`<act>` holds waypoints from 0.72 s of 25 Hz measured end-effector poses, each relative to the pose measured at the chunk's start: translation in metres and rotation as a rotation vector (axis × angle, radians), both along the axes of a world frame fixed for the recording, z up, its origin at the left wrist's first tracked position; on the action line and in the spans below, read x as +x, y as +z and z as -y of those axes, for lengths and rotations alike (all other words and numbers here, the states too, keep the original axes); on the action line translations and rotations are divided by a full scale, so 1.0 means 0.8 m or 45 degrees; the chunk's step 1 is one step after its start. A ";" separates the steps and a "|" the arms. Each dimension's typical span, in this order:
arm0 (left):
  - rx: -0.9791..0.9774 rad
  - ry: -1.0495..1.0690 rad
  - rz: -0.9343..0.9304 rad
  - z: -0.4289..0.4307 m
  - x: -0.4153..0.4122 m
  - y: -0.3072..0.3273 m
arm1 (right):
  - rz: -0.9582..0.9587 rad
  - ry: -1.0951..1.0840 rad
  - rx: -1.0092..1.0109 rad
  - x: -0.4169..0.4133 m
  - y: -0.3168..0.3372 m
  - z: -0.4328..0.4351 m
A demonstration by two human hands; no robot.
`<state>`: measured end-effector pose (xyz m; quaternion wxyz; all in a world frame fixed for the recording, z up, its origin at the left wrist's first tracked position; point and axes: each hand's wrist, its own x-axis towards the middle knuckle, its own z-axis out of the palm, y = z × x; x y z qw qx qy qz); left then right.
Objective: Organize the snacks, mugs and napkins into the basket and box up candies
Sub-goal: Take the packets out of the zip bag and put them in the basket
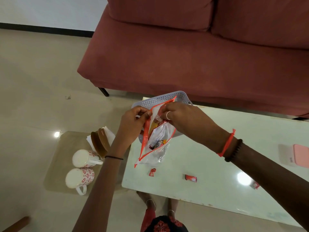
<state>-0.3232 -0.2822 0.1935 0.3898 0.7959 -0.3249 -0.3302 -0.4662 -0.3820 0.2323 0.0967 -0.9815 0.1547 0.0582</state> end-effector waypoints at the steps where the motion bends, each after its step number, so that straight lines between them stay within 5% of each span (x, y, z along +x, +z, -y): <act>1: 0.009 -0.041 0.013 0.002 0.001 0.003 | 0.041 0.023 -0.046 -0.004 0.011 -0.001; 5: 0.017 -0.170 0.011 0.007 0.005 0.015 | 0.113 0.052 -0.012 -0.004 0.046 0.003; 9: -0.157 -0.266 0.340 -0.007 -0.002 0.025 | 0.446 -0.218 0.719 0.002 0.065 0.023; 13: -0.063 -0.092 0.131 -0.003 0.009 0.019 | 0.828 -0.403 1.192 0.003 0.079 0.056; 18: -0.028 -0.012 0.012 0.008 0.032 0.009 | 1.054 -0.835 1.274 -0.008 0.049 0.127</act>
